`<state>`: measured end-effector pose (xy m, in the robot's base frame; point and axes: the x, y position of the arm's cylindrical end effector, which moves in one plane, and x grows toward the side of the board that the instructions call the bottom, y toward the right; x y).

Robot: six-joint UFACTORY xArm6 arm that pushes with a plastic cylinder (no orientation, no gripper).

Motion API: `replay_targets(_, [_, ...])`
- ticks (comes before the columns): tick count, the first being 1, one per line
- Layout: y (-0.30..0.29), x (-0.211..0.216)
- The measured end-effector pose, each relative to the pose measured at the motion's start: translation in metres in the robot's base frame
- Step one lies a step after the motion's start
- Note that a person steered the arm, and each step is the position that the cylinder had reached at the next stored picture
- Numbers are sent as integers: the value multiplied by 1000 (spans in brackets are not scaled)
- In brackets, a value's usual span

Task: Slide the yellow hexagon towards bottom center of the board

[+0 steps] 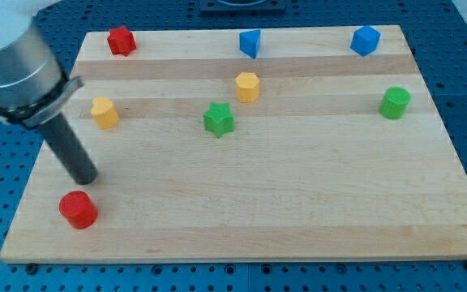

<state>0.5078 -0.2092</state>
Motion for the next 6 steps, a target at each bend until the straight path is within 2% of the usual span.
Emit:
replay_targets(2, [71, -29])
replay_targets(3, [87, -49])
replay_targets(6, [132, -159])
